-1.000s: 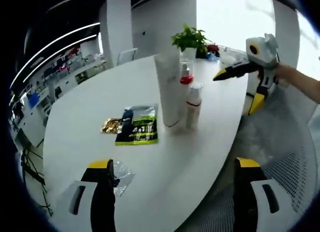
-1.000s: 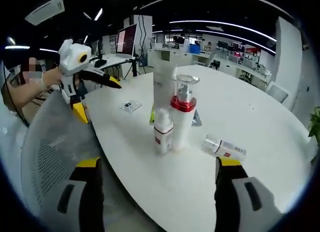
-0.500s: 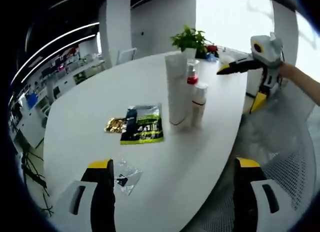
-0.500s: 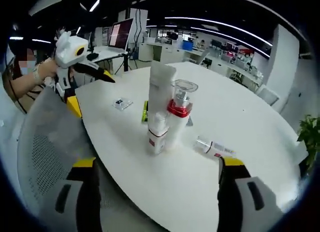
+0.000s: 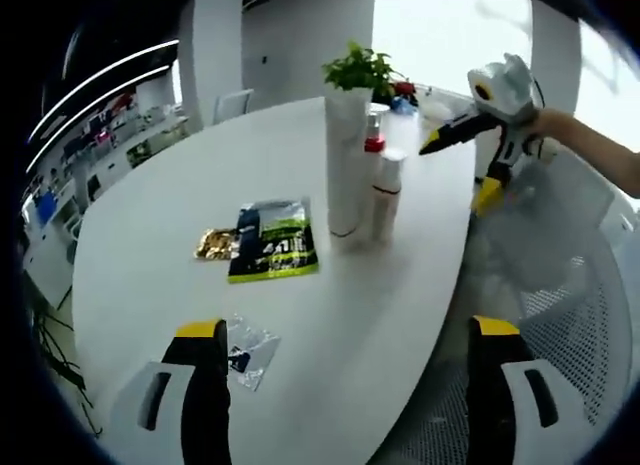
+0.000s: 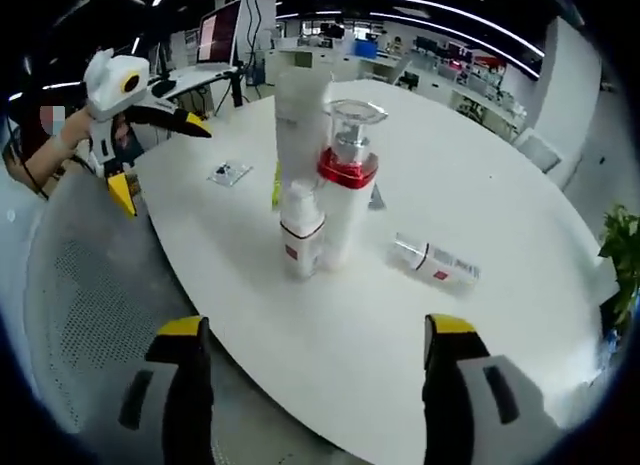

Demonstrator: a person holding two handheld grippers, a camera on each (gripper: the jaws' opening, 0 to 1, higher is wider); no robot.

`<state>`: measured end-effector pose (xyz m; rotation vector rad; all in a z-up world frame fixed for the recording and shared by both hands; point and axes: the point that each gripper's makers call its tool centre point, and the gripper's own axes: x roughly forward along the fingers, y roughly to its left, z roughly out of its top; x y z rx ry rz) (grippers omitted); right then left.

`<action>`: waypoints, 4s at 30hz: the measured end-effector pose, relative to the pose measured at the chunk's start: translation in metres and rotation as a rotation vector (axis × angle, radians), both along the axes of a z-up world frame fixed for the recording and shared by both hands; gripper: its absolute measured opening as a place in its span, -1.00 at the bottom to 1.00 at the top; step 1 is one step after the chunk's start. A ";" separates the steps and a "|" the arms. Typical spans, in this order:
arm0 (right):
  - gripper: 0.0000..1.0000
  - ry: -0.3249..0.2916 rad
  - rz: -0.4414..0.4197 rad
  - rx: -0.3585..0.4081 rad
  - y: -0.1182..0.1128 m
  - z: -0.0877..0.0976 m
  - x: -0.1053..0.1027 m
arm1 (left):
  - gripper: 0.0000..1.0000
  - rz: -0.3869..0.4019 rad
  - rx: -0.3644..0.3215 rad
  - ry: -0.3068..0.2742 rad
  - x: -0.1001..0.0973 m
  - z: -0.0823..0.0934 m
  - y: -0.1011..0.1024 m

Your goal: Arrange the skincare products in the storage area until every visible bottle or jar stands upright without overlapping.

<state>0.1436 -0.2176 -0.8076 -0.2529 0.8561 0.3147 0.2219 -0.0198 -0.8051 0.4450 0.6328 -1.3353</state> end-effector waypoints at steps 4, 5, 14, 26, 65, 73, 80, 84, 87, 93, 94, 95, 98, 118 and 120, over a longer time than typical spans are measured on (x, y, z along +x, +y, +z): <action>0.55 -0.017 0.009 -0.021 -0.007 0.009 0.012 | 0.94 0.011 -0.013 0.018 0.005 -0.001 -0.003; 0.52 -0.013 0.008 -0.042 -0.013 0.009 0.016 | 0.94 0.011 -0.016 0.019 0.006 -0.001 -0.004; 0.28 0.061 0.167 -0.227 -0.040 0.009 0.047 | 0.94 -0.004 -0.029 0.028 0.008 -0.003 -0.009; 0.11 0.211 0.401 -0.390 -0.079 -0.024 0.092 | 0.94 0.013 -0.026 0.071 0.005 -0.012 -0.007; -0.59 0.419 0.547 -0.188 -0.093 -0.076 0.105 | 0.94 0.026 -0.068 0.122 0.000 -0.009 -0.031; -0.60 0.383 0.279 0.003 -0.082 -0.074 0.078 | 0.93 0.006 -0.084 0.124 -0.005 -0.005 -0.030; -0.61 0.164 -0.020 0.171 -0.081 -0.045 0.063 | 0.84 -0.013 -0.129 0.136 -0.012 0.006 -0.029; -0.61 0.038 -0.097 0.228 -0.070 -0.025 0.044 | 0.74 -0.031 -0.148 0.124 -0.013 0.012 -0.030; -0.61 -0.024 -0.123 0.200 -0.058 -0.015 0.023 | 0.68 -0.060 -0.165 0.132 -0.018 0.017 -0.033; -0.61 -0.131 -0.185 0.239 -0.031 0.008 0.000 | 0.49 -0.120 -0.195 0.143 -0.030 0.025 -0.037; -0.61 -0.152 -0.180 0.247 -0.022 0.013 -0.002 | 0.48 -0.126 -0.201 0.143 -0.031 0.026 -0.038; -0.61 -0.169 -0.174 0.256 -0.016 0.017 -0.002 | 0.48 -0.131 -0.208 0.141 -0.032 0.027 -0.039; -0.61 -0.213 -0.177 0.280 0.001 0.028 -0.002 | 0.35 -0.163 -0.236 0.155 -0.039 0.032 -0.044; -0.61 -0.342 0.106 0.555 0.116 0.087 0.002 | -0.14 -0.324 -0.604 0.389 -0.063 0.098 -0.073; -0.61 -0.312 0.176 0.600 0.125 0.083 0.003 | -0.16 -0.342 -0.618 0.399 -0.064 0.101 -0.072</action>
